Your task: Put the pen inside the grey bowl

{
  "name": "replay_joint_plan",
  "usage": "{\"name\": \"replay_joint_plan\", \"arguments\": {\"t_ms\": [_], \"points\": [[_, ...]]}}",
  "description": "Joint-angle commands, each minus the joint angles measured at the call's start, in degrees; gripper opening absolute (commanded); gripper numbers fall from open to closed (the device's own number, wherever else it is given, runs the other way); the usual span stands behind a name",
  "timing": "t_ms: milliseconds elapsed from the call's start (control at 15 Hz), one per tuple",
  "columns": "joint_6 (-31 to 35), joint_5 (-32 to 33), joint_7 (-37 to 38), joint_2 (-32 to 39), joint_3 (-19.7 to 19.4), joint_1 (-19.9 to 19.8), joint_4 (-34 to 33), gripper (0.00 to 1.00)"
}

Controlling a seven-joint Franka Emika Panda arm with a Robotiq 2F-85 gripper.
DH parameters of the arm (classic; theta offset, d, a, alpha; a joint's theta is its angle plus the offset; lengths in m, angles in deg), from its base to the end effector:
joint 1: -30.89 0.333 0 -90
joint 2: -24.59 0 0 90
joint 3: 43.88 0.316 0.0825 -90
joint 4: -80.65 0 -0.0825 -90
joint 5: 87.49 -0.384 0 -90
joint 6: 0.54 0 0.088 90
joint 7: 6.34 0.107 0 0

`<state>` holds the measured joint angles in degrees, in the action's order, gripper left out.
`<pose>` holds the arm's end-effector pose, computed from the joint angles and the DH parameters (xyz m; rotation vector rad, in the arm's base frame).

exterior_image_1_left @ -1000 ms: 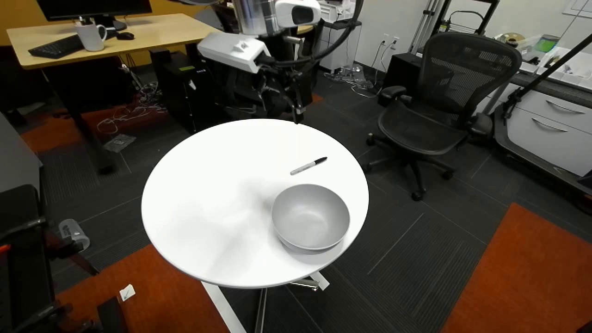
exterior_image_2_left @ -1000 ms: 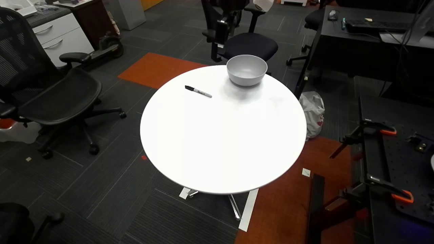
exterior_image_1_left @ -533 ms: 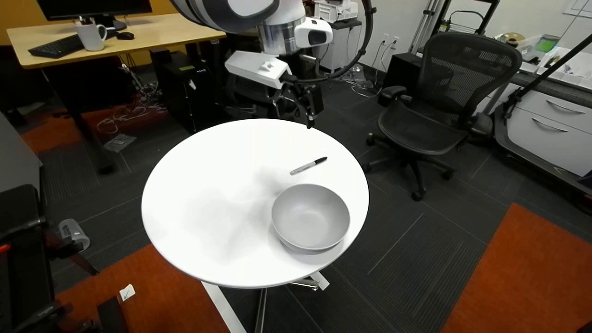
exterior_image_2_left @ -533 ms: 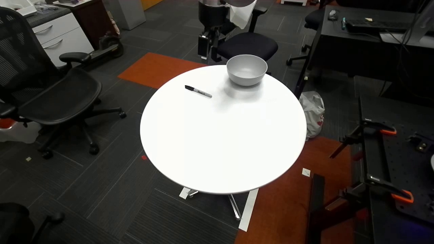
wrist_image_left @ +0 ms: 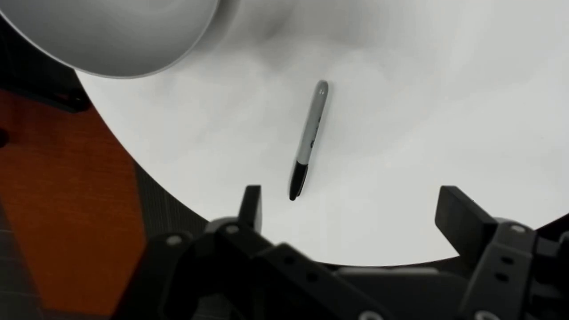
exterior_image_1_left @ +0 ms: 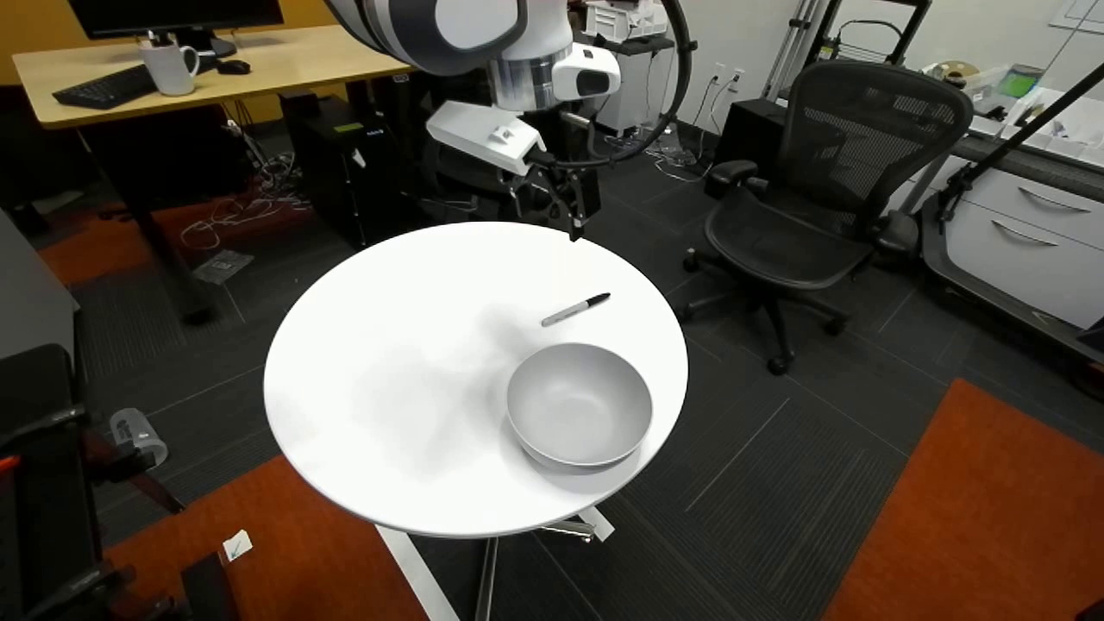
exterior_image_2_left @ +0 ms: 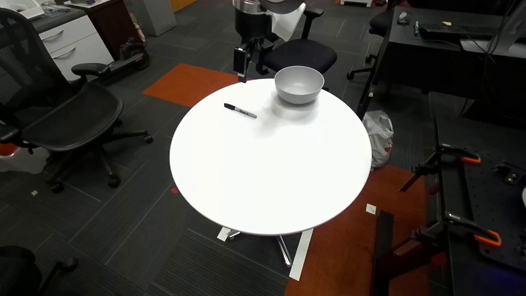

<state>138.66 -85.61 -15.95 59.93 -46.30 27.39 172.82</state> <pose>0.7094 -0.0692 0.2880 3.0487 0.1485 0.3003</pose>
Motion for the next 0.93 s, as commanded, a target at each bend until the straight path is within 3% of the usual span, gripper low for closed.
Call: {"name": "replay_joint_plan", "arguments": {"t_ms": [0, 600, 867], "points": [[-0.1, 0.4, 0.3, 0.0, 0.5, -0.5, -0.1, 1.0], [14.8, 1.6, 2.3, 7.1, -0.9, 0.3, -0.8, 1.0], [17.4, 1.0, 2.1, 10.4, -0.5, -0.1, -1.9, 1.0]]}}
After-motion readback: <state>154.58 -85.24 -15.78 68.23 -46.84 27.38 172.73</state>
